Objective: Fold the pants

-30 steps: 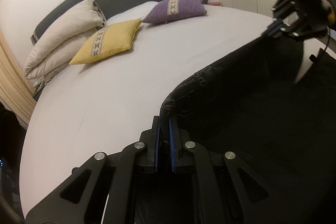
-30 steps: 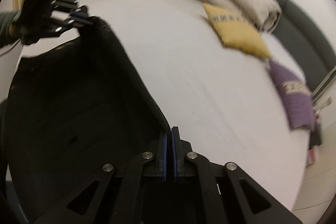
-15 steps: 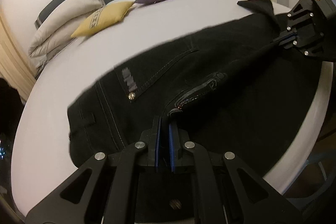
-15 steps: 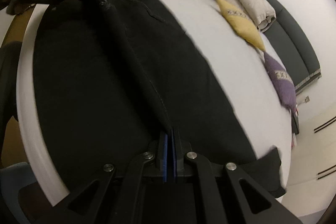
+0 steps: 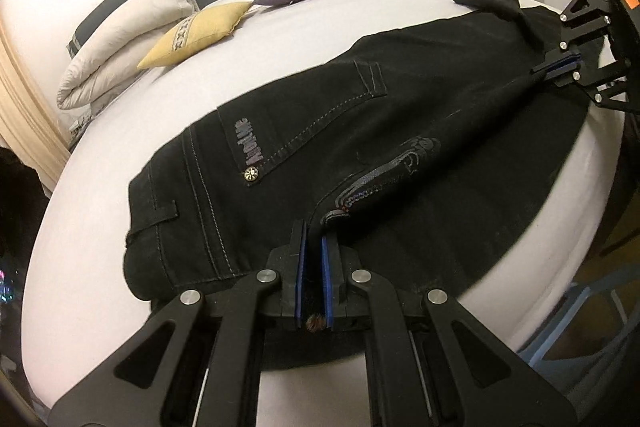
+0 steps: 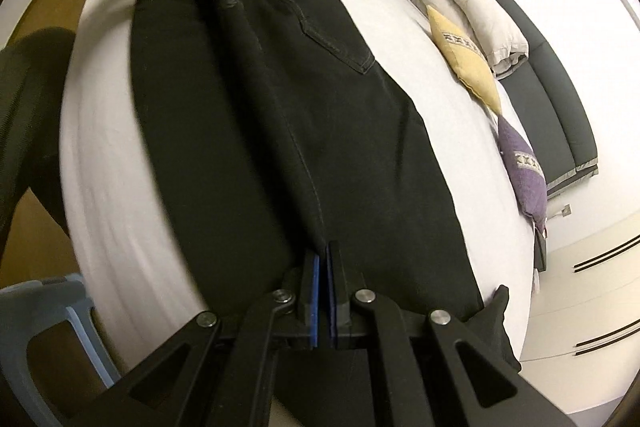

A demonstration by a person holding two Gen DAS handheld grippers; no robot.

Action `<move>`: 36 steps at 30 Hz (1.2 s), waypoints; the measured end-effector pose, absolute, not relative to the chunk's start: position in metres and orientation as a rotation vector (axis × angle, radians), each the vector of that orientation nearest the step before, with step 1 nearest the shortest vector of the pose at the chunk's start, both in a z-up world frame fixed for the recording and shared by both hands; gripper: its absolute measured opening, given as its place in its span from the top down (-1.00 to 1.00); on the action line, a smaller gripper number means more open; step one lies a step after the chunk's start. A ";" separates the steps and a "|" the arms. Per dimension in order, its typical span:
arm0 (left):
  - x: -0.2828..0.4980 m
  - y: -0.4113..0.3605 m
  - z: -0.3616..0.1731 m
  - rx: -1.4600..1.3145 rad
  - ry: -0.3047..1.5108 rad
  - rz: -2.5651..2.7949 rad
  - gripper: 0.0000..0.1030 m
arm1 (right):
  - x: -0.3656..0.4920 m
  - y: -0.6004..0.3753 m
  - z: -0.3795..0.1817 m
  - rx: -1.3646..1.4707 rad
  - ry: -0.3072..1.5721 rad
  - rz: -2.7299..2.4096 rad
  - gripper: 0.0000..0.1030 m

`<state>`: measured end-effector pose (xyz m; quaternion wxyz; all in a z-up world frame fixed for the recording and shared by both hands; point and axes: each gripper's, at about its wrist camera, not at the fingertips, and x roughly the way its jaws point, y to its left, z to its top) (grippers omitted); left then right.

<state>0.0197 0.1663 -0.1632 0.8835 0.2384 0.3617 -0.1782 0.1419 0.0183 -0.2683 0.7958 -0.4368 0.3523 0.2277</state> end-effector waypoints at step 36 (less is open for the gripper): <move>0.007 0.172 -0.166 0.483 0.796 -0.347 0.68 | 0.083 0.031 -0.297 -1.108 0.606 0.497 0.86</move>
